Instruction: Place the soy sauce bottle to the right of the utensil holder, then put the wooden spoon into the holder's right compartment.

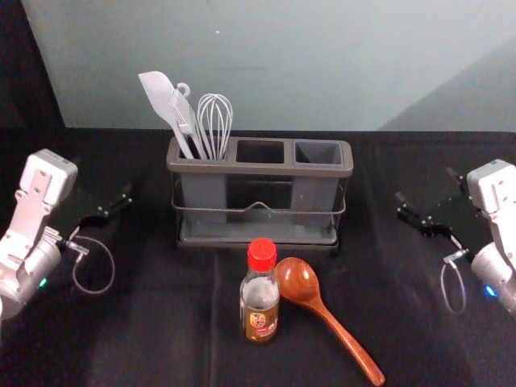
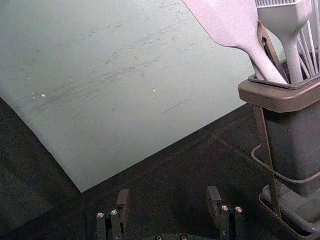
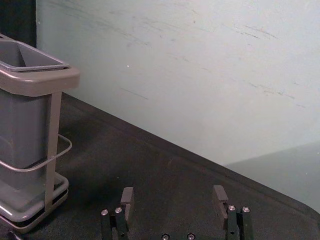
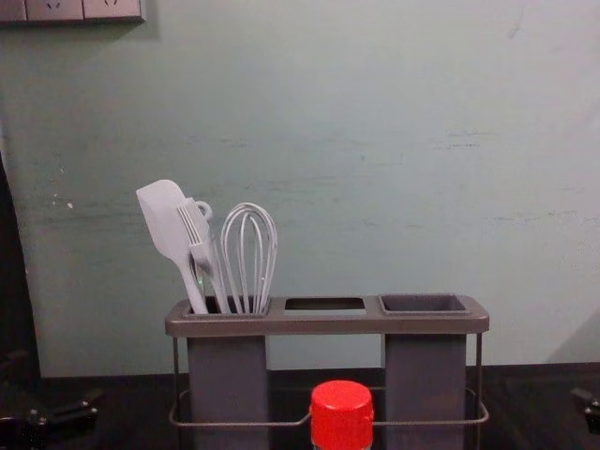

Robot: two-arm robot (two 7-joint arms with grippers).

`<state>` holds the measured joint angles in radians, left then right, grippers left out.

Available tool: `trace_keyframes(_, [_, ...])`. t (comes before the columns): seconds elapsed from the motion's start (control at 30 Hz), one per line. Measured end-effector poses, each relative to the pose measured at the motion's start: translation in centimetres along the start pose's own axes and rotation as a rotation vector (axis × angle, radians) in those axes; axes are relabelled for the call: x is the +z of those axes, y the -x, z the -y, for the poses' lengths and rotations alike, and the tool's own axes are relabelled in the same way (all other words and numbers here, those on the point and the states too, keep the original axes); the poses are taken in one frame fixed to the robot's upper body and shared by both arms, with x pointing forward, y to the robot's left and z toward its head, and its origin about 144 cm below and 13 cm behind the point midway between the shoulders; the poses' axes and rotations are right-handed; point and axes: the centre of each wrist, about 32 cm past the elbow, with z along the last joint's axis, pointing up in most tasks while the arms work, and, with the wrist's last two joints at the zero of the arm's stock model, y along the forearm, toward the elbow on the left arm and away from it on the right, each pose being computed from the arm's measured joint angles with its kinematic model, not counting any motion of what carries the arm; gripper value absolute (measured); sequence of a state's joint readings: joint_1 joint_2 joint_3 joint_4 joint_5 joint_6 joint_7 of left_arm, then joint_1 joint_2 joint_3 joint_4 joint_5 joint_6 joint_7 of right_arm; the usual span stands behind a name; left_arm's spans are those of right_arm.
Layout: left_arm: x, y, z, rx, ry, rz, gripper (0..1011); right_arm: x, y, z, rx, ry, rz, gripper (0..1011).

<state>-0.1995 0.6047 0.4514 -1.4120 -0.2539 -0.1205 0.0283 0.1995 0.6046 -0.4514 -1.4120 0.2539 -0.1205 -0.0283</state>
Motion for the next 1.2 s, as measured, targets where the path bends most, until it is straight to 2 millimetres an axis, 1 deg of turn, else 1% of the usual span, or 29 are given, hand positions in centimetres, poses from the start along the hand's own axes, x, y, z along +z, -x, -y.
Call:
trace_keyframes(1.07, [0.00,0.00,0.00,0.000,0.000,0.000,1000,0.00,0.00,0.00,0.000,0.000,0.000,1004])
trace_keyframes(1.17, [0.00,0.00,0.00,0.000,0.000,0.000,1000,0.00,0.03,0.86,-0.015,-0.013,-0.017,1004])
trace_keyframes(1.2, [0.00,0.00,0.00,0.000,0.000,0.000,1000,0.00,0.03,0.86,-0.015,-0.013,-0.017,1004])
